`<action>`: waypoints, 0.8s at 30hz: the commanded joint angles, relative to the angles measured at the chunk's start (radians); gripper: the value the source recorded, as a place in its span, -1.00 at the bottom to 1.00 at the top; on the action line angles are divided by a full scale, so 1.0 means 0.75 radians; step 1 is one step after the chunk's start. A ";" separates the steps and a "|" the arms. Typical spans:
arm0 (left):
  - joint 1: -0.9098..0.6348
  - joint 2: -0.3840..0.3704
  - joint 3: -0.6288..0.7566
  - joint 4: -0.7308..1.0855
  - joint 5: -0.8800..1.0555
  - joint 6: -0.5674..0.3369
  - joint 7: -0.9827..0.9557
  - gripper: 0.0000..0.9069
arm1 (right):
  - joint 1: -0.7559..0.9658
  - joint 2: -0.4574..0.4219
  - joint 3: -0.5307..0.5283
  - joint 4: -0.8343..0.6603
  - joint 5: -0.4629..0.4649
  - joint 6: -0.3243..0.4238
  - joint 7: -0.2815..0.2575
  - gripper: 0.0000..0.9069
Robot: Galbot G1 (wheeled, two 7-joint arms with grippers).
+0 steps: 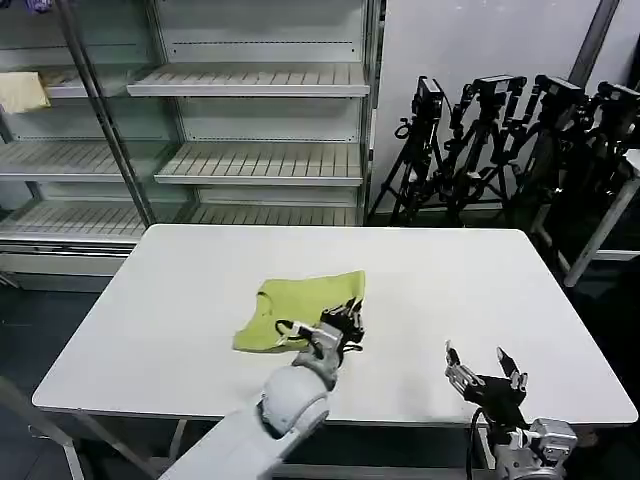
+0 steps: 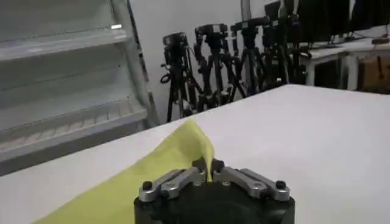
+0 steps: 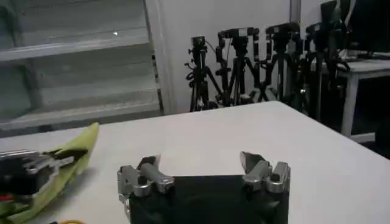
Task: Fold and organize the clothes.
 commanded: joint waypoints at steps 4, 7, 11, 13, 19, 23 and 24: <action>-0.118 -0.242 0.040 0.201 -0.103 -0.208 -0.003 1.00 | 0.007 -0.007 0.008 -0.003 -0.010 0.003 -0.004 1.00; -0.085 -0.234 0.011 0.145 -0.246 -0.290 0.014 1.00 | 0.010 -0.017 0.014 -0.001 -0.039 0.011 -0.018 1.00; -0.012 -0.186 -0.051 0.025 -0.381 -0.376 0.054 1.00 | 0.011 -0.034 0.019 0.005 -0.073 0.035 -0.030 1.00; 0.032 -0.157 -0.111 -0.057 -0.416 -0.383 0.056 1.00 | 0.017 -0.044 0.016 0.006 -0.104 0.061 -0.035 1.00; 0.257 0.039 -0.421 -0.335 -0.285 -0.325 0.086 1.00 | 0.051 -0.068 -0.014 -0.010 -0.187 0.131 -0.035 1.00; 0.500 0.220 -0.606 -0.455 0.046 -0.361 0.157 1.00 | 0.062 -0.078 -0.038 -0.041 -0.199 0.179 -0.031 1.00; 0.541 0.237 -0.656 -0.482 0.053 -0.357 0.163 1.00 | 0.067 -0.081 -0.049 -0.041 -0.206 0.178 -0.027 1.00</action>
